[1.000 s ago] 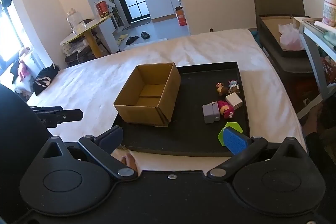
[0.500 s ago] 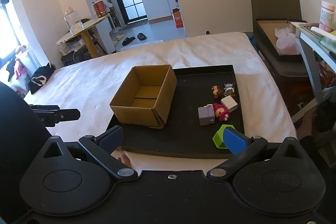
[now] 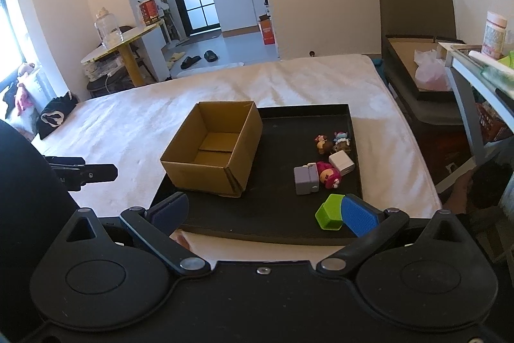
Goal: Organize rigid objects
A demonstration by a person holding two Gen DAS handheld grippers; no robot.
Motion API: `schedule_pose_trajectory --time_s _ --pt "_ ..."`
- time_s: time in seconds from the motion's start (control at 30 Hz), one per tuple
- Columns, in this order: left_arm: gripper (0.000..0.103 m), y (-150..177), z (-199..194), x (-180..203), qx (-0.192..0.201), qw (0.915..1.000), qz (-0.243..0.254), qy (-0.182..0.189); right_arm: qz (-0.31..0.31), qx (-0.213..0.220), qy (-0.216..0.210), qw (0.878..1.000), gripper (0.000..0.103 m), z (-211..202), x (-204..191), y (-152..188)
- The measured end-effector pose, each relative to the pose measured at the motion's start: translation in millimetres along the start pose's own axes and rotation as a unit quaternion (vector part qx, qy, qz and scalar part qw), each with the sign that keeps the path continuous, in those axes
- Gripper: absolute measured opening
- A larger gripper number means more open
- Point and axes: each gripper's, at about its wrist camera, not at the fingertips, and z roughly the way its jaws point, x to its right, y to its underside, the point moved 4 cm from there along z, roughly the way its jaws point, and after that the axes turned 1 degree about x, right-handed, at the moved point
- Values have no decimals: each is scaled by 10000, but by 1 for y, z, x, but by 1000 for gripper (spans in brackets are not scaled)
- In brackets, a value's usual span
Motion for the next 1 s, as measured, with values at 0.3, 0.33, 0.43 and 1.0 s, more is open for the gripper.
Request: schedule_pose_trajectory --time_s 0.3,0.33,0.43,1.0 --pt "92 -1 -3 1 54 10000 2 -16 24 26 53 10000 103 -2 1 1" --pt "92 -2 -3 1 56 10000 -2 -18 47 17 58 10000 103 -1 1 1" --pt "92 -2 -3 1 60 10000 -3 -13 71 16 85 9999 103 -2 0 1" --pt "92 -3 -7 1 127 9999 -17 -21 94 52 101 9999 103 -4 1 1"
